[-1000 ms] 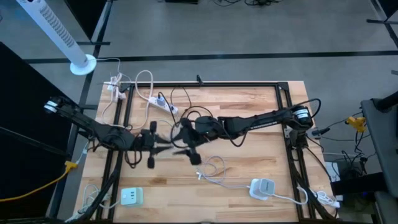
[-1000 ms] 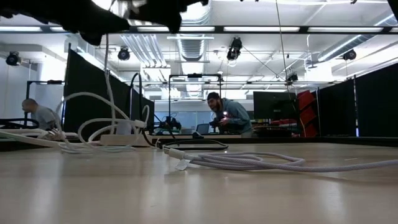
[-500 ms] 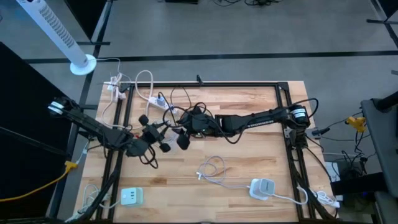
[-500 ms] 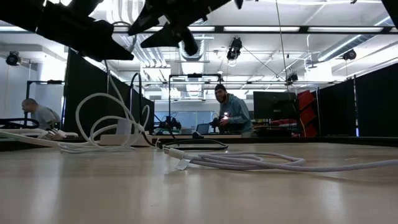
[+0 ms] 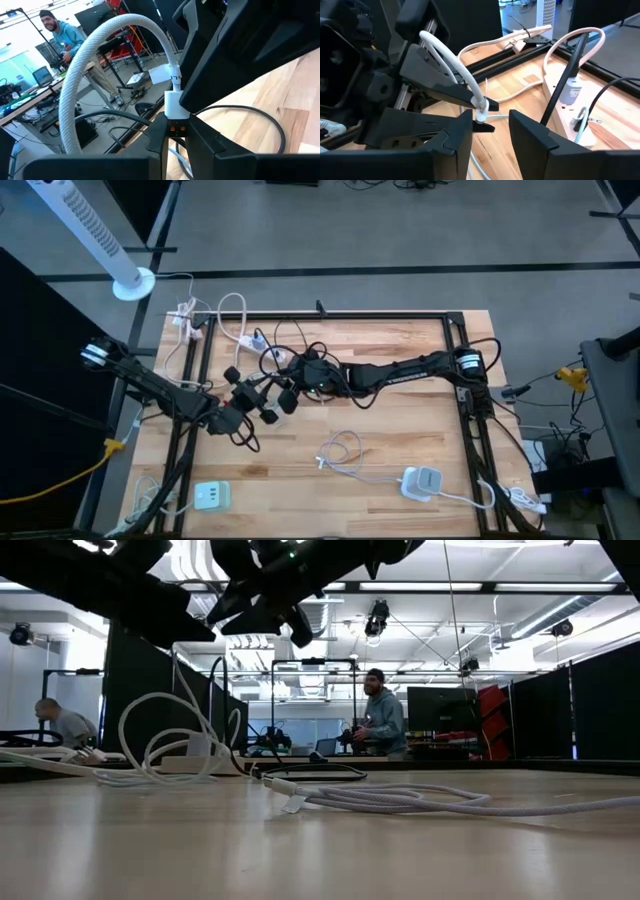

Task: Insert USB
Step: Insert the white charger cable into the bottom left white outlet extension

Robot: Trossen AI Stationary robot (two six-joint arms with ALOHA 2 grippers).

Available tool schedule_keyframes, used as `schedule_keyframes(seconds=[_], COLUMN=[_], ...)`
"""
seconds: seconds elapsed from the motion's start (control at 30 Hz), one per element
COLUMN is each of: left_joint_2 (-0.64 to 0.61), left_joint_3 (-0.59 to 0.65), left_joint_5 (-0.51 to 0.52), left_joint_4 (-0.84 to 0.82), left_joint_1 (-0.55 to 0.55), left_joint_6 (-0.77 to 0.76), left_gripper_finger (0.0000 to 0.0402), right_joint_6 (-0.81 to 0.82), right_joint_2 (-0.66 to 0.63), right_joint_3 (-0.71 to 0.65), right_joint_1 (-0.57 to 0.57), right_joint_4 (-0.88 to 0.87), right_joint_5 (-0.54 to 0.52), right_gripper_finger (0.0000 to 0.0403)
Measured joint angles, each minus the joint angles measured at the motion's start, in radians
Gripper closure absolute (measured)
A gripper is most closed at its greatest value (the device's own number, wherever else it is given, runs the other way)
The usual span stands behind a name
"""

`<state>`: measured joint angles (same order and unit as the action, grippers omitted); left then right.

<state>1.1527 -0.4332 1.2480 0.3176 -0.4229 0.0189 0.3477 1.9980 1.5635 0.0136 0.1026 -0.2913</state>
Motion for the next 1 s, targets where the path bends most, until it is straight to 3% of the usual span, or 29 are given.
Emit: schedule_keyframes(seconds=[0.43, 0.6, 0.73, 0.87, 1.0], left_joint_2=[0.01, 0.02, 0.022, 0.022, 0.02], left_joint_3=[-0.01, -0.013, -0.013, -0.013, -0.013], left_joint_5=[-0.001, -0.021, -0.021, -0.018, -0.023], left_joint_4=[0.014, 0.09, 0.116, 0.103, 0.068], left_joint_1=[0.001, 0.001, 0.002, 0.003, 0.003], left_joint_6=[0.001, 0.08, 0.112, 0.114, 0.114], left_gripper_finger=[0.0363, 0.0363, 0.0363, 0.0363, 0.0364], right_joint_6=[-0.034, -0.036, -0.063, -0.087, -0.105], right_joint_2=[0.0, 0.001, 0.006, 0.006, 0.008], right_joint_3=[0.0, 0.0, 0.0, 0.0, 0.0], right_joint_1=[-0.001, -0.001, -0.001, 0.0, 0.0], right_joint_4=[0.038, 0.034, 0.037, 0.036, 0.033], right_joint_5=[0.0, 0.002, 0.002, 0.003, 0.004], right_gripper_finger=[0.0301, 0.0308, 0.0333, 0.0387, 0.0386])
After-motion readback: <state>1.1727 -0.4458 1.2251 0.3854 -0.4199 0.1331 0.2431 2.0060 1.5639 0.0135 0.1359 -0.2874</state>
